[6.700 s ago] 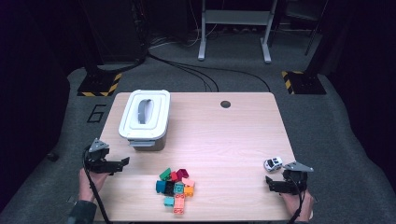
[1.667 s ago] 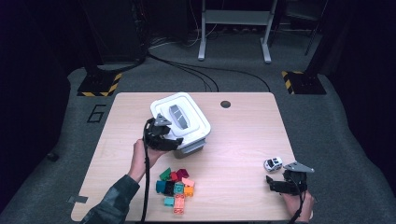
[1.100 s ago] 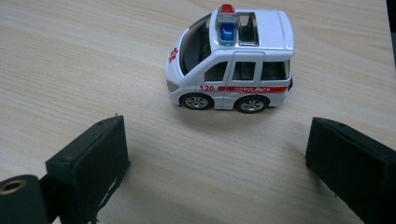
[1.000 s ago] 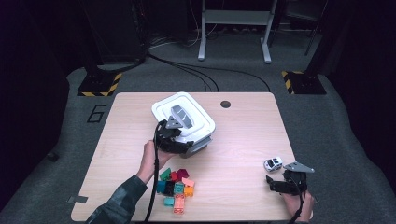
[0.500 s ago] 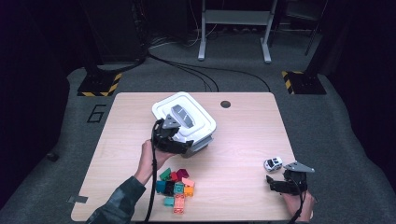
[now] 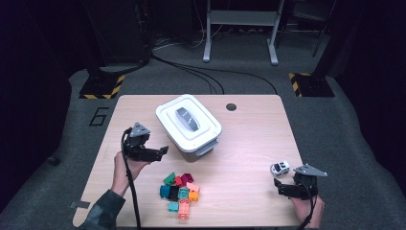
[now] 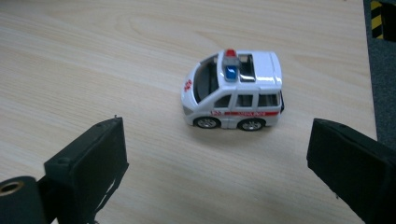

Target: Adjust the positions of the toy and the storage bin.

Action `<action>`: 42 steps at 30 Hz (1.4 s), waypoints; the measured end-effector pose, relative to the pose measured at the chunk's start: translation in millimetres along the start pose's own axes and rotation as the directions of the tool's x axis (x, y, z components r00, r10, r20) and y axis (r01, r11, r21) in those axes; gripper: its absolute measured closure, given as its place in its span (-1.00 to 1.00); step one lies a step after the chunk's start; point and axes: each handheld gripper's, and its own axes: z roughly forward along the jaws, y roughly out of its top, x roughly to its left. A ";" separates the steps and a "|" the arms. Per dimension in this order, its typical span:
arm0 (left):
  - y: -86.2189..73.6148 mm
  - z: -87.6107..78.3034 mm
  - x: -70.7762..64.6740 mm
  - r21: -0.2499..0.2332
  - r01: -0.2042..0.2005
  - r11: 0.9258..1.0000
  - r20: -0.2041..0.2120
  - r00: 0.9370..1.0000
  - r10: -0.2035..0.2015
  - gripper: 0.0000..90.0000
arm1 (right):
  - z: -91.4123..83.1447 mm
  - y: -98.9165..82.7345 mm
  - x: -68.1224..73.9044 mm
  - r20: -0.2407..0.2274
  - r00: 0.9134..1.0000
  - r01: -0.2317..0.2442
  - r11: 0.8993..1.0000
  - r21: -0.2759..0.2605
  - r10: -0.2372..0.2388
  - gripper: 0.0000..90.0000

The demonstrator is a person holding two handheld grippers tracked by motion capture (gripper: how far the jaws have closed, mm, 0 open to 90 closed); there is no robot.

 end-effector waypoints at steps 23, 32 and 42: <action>-107.0 31.0 67.6 0.090 0.141 0.986 -0.214 0.969 -0.119 -0.86 | 35.6 91.5 52.0 -0.123 0.983 0.134 0.991 -0.013 -0.135 -0.96; -119.5 44.3 69.7 0.129 0.145 0.981 -0.189 0.975 -0.120 -0.94 | 57.0 115.4 67.6 -0.161 0.973 0.169 0.986 0.011 -0.165 -0.99; -126.6 45.1 69.1 0.071 0.137 0.988 -0.182 0.976 -0.122 -1.00 | 59.7 147.8 78.2 -0.197 0.963 0.187 0.982 -0.013 -0.185 -1.00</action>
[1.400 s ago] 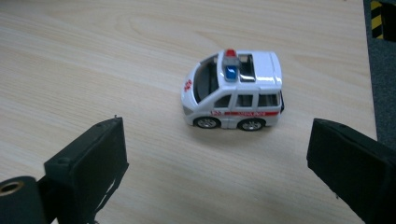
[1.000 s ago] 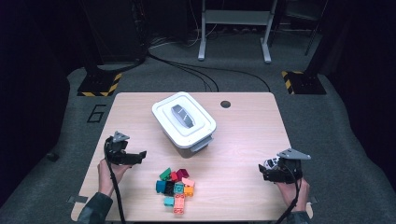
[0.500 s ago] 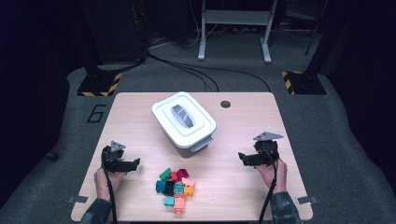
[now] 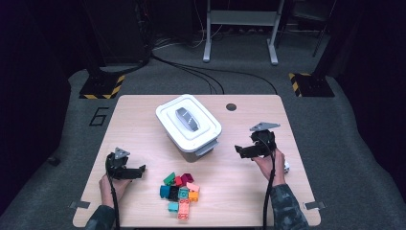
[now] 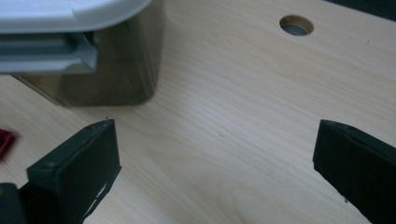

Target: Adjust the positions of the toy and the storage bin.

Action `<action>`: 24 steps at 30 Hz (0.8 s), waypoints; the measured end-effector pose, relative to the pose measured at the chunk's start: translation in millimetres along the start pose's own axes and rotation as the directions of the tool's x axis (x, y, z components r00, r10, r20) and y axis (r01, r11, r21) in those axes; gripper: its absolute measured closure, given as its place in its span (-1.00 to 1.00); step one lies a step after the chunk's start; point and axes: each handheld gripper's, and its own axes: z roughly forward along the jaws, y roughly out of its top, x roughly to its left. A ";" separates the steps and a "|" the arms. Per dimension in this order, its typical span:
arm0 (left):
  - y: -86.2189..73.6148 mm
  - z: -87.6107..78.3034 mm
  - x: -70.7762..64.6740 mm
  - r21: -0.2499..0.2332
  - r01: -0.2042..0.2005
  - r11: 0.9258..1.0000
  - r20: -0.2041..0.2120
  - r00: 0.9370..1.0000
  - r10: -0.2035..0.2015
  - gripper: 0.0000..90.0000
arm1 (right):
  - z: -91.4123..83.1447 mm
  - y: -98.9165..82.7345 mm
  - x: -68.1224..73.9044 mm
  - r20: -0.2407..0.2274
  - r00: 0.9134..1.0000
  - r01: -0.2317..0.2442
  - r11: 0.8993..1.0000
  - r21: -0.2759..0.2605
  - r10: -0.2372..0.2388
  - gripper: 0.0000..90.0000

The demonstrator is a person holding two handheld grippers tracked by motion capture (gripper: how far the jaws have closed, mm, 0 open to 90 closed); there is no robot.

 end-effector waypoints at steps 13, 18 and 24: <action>0.0 0.2 -0.5 0.000 -0.016 1.000 0.016 1.000 0.016 -1.00 | 3.7 54.4 22.7 -0.081 0.996 0.044 0.996 -0.073 -0.049 -1.00; 0.0 0.1 -0.7 0.000 -0.022 1.000 0.026 0.999 0.022 -1.00 | 20.4 78.1 44.3 -0.122 0.988 0.090 0.993 -0.081 -0.099 -0.94; 0.0 0.1 -0.7 0.000 -0.022 1.000 0.026 0.999 0.022 -1.00 | 37.6 103.2 68.9 -0.149 0.975 0.151 0.983 -0.103 -0.165 -0.67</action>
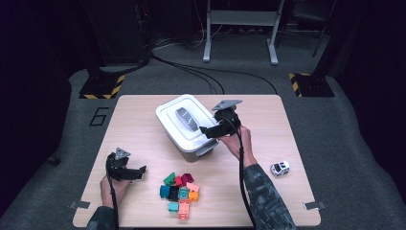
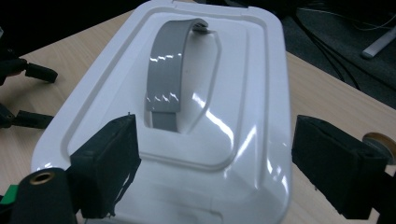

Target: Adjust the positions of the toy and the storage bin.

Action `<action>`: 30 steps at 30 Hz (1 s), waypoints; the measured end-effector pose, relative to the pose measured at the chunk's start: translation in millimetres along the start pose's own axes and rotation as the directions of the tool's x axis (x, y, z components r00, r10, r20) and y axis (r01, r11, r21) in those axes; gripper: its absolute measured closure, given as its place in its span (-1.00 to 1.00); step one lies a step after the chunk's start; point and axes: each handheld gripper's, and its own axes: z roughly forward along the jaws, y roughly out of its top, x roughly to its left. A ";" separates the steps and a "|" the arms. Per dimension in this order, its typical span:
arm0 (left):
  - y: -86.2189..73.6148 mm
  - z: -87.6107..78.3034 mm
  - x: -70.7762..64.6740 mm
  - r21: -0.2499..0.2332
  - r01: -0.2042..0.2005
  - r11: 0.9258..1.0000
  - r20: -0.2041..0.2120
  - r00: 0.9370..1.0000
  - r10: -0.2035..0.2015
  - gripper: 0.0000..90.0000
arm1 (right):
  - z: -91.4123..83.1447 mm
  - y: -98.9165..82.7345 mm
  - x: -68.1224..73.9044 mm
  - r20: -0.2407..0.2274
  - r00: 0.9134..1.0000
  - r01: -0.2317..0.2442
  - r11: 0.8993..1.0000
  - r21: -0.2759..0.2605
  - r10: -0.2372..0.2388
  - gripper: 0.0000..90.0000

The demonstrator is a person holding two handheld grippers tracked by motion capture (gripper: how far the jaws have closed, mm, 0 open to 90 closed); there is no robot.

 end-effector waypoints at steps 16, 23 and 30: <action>0.2 -1.0 -0.4 0.013 -0.007 1.000 0.011 1.000 0.007 -1.00 | 48.4 19.5 27.1 -0.031 0.998 0.065 0.996 0.060 -0.063 0.39; 0.2 -0.9 -0.4 0.011 -0.011 1.000 0.013 1.000 0.011 -1.00 | 41.5 15.5 27.0 -0.018 0.999 0.029 0.997 0.069 -0.028 0.49; 0.3 -1.1 -0.8 0.015 -0.006 1.000 0.015 1.000 0.006 -1.00 | 26.1 4.2 18.9 -0.033 0.999 0.017 0.998 0.066 -0.015 0.50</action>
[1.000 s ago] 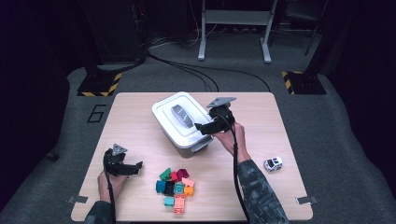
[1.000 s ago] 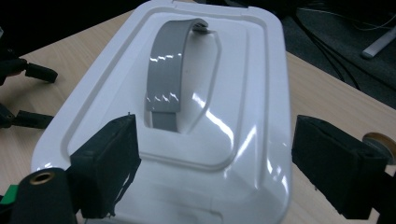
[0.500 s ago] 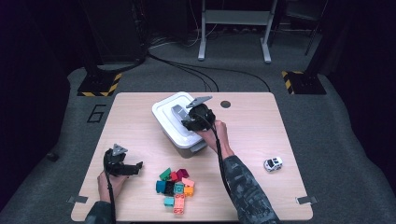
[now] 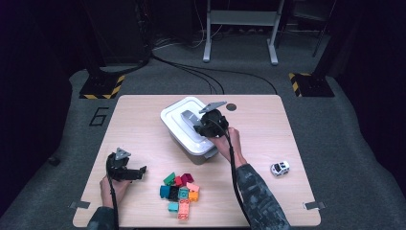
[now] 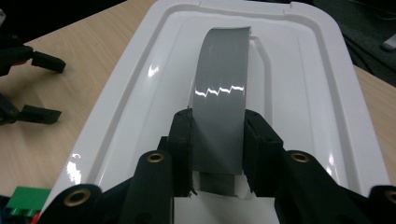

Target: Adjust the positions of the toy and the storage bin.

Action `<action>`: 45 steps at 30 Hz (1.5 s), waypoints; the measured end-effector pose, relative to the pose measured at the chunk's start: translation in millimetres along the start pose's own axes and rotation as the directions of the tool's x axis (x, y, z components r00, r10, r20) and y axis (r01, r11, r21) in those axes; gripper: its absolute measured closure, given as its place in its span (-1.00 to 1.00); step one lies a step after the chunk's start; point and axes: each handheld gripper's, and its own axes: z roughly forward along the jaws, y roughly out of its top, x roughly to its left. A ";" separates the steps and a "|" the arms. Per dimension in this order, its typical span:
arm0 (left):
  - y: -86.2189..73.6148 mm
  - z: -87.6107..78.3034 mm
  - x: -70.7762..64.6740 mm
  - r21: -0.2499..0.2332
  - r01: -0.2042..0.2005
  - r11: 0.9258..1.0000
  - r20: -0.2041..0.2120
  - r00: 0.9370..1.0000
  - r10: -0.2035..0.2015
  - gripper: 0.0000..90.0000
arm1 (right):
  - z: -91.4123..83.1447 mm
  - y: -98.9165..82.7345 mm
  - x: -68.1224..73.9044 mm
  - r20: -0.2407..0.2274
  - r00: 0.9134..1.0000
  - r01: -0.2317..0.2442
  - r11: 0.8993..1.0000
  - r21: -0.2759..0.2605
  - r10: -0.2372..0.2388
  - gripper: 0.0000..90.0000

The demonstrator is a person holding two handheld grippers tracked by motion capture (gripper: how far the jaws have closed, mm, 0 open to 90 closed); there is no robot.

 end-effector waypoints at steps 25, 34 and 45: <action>-0.4 0.9 -0.1 -0.014 -0.011 1.000 -0.002 1.000 0.011 -1.00 | 4.8 22.7 20.4 0.148 0.980 0.117 0.988 0.100 -0.131 0.41; -0.4 0.0 -0.2 -0.005 -0.016 1.000 0.002 1.000 0.016 -1.00 | -3.6 16.6 13.9 0.114 0.991 0.053 0.994 0.095 -0.063 0.49; -0.6 0.5 -0.6 -0.012 -0.015 1.000 0.001 1.000 0.015 -1.00 | -11.1 9.2 19.5 0.107 0.993 0.034 0.996 0.077 -0.043 0.49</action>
